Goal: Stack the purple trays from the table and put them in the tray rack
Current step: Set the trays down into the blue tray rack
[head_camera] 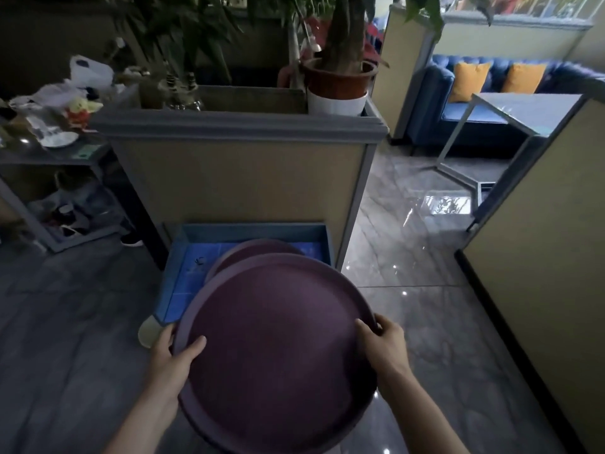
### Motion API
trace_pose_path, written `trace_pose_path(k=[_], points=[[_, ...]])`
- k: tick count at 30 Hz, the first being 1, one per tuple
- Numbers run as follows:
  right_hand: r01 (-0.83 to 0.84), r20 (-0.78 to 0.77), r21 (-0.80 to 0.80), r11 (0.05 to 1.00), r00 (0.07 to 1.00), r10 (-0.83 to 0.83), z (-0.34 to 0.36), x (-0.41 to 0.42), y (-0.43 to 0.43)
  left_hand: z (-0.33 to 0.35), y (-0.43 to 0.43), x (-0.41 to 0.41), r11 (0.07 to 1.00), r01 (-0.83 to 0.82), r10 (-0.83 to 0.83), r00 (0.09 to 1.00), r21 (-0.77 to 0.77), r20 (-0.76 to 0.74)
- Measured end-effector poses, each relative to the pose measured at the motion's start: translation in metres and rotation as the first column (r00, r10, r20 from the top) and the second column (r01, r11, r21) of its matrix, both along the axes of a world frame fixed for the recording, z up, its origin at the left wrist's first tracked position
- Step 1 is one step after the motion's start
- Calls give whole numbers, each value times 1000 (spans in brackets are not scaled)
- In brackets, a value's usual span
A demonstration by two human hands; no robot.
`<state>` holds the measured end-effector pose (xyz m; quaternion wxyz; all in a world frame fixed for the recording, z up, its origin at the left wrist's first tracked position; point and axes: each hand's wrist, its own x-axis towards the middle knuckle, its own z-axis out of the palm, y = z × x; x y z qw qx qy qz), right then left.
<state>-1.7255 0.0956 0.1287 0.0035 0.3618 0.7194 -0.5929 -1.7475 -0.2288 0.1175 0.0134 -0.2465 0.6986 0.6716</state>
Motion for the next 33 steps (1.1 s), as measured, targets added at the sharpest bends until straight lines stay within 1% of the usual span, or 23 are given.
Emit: trace_pose_path(k=[4,8,12,17,22,25,30,33], points=[[6,17,25,1000,1000,-7,-11,-35,-10,-22,-11,-35,1000,21,-21,997,-9,77],[1,80,41,999,997,-5,-18,-76,-26,-40,-25,-78,999,29,-26,989,-18,148],[-22,126,133,991,992,5,-28,-115,-43,-58,-36,-123,995,30,-12,983,-100,182],[-62,218,276,959,976,1,-49,-160,-67,-83,-47,-168,985,68,-27,967,-157,252],[-102,289,343,934,957,-2,-71,-194,-78,-98,-57,-203,932,188,-64,927,-310,369],[-135,327,372,919,945,6,-85,-210,-79,-107,-60,-217,896,281,-123,900,-343,417],[-144,343,402,904,939,-3,-103,-228,-78,-121,-58,-237,829,410,-205,856,-381,474],[-175,364,398,901,931,20,-113,-237,-75,-128,-53,-249,777,446,-195,842,-445,503]])
